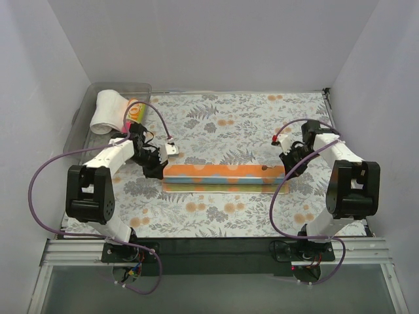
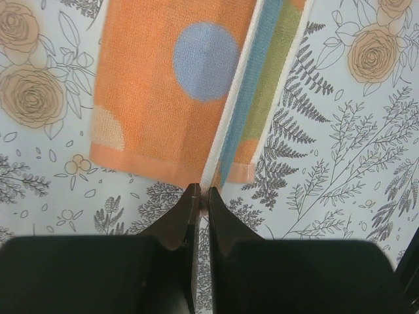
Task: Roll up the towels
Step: Fold the towel
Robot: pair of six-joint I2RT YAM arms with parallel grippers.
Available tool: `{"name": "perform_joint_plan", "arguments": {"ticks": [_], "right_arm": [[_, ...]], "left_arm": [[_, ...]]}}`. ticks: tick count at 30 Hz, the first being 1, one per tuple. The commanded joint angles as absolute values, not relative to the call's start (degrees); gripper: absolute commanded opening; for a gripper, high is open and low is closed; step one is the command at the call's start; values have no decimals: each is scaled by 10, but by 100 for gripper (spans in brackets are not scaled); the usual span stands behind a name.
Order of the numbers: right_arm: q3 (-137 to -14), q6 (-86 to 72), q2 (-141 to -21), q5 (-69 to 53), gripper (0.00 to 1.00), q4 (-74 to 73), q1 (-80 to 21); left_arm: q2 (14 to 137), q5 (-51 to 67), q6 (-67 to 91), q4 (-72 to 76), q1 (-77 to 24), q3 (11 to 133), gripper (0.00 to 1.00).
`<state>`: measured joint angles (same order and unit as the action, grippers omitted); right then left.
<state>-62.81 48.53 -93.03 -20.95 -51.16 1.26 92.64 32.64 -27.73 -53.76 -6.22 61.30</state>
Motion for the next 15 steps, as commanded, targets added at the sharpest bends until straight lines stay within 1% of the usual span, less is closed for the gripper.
{"name": "perform_joint_plan", "arguments": {"ticks": [1, 15], "right_arm": [[-613, 513, -924, -163, 1, -522, 18], [-592, 512, -937, -165, 1, -512, 15]], "left_arm": [[906, 292, -290, -541, -54, 593, 0], [938, 284, -273, -500, -56, 563, 0]]}}
